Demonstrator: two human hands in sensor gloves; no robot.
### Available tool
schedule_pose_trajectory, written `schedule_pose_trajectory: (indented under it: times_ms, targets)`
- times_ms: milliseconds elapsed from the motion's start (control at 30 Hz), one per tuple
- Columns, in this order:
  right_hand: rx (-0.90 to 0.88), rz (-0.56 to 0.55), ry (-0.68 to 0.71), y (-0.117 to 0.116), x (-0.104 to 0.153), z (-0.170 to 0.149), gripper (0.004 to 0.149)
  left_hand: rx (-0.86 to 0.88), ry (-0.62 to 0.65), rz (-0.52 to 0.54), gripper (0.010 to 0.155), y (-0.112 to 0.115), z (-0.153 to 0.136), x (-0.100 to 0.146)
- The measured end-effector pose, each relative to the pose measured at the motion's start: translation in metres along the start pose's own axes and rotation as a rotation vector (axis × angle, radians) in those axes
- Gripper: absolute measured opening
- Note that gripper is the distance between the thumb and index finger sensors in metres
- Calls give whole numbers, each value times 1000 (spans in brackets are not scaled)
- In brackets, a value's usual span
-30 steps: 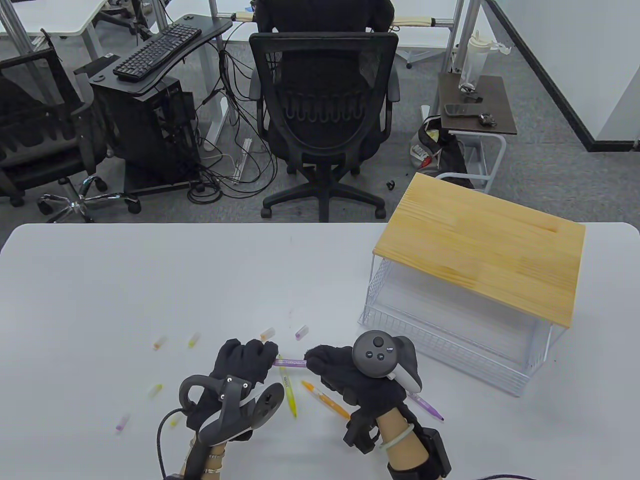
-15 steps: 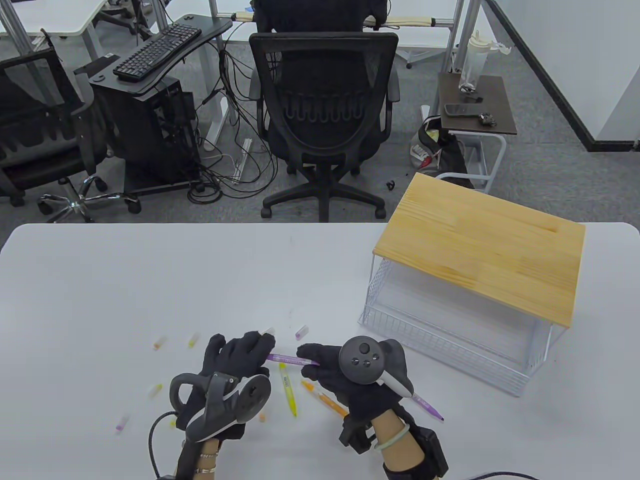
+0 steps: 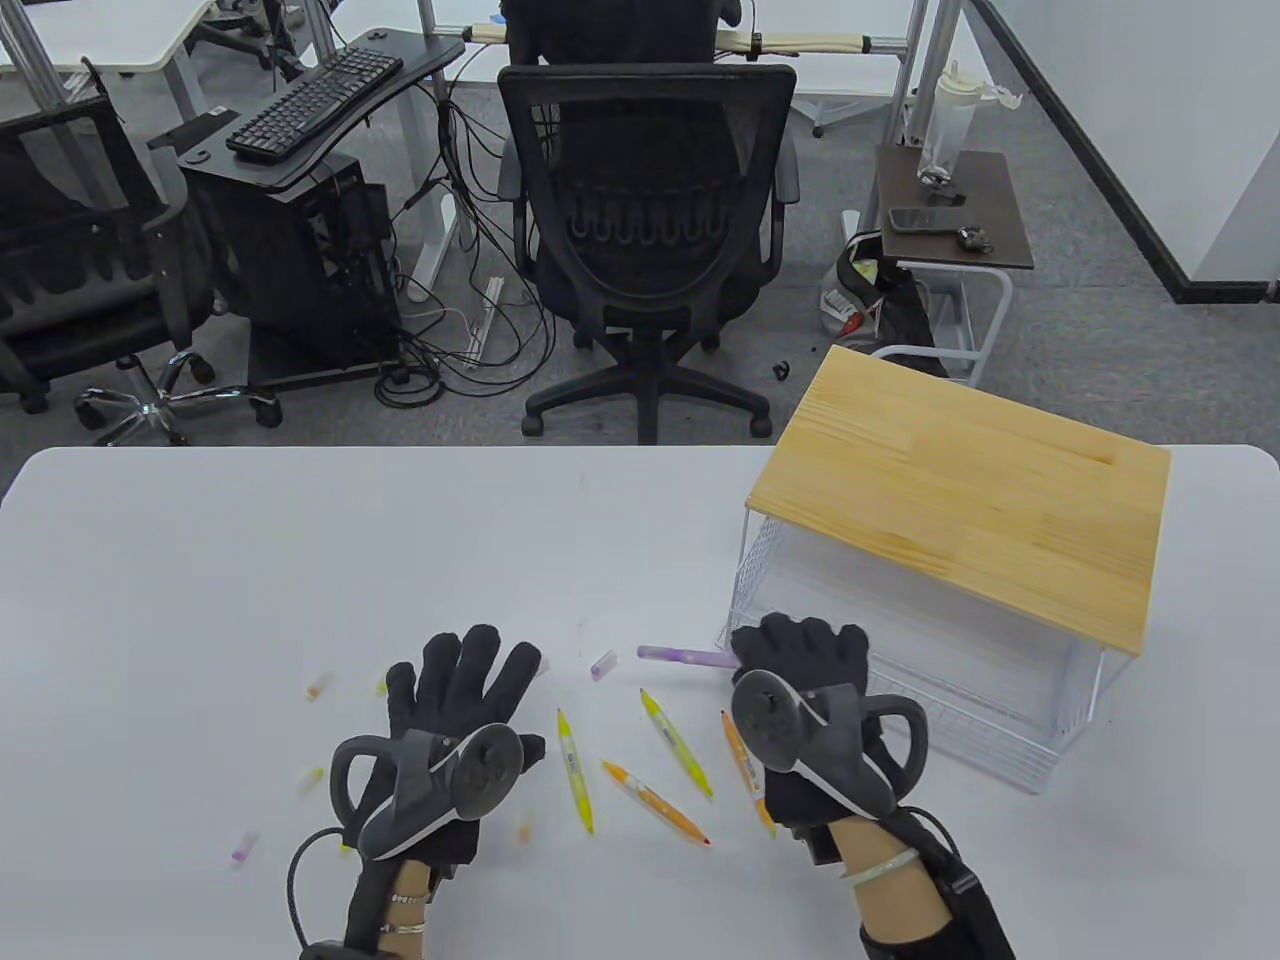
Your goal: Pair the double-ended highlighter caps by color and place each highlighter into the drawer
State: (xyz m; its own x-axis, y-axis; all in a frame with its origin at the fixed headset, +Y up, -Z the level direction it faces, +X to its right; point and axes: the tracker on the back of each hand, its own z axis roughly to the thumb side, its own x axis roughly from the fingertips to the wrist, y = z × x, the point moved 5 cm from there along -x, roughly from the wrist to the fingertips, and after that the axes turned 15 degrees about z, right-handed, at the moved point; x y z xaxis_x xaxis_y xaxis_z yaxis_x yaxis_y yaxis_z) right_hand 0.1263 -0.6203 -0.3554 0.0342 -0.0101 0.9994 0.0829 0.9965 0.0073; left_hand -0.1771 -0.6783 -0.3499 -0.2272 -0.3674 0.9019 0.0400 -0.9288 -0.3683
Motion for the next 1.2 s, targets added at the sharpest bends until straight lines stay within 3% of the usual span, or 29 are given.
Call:
schedule_pose_trajectory:
  times_ms: [233,467,533,633,733,800,867,967,1000,1200]
  targets:
    - [-18,-86,-243,14,6,-75,45,9,16,-27,81,6,10,-3]
    - [68,58,-353,-25,-31,-86,44,-11,34,-60,80,10,14,-2]
    - [35,78,-404,-34,-39,-93,52,-3,39,-58,79,8,14,-2]
    - [-7,40,-343,-36,-32,-86,60,13,37,-45,79,6,13,-2]
    - [-7,-137,-210,-25,-9,-64,49,37,33,-58,78,10,13,-5]
    - [-1,-38,-98,-34,-5,-48,43,41,34,-83,78,15,15,-6]
    - [44,129,-37,-52,-6,-35,45,27,41,-100,78,19,18,-6]
    - [212,453,-84,-95,-13,-28,56,-9,56,-116,77,22,23,-5]
    - [266,508,-98,-108,-16,-28,60,-14,59,-115,77,21,24,-4]
    - [375,588,-145,-150,-25,-28,77,9,43,-85,77,14,18,-3]
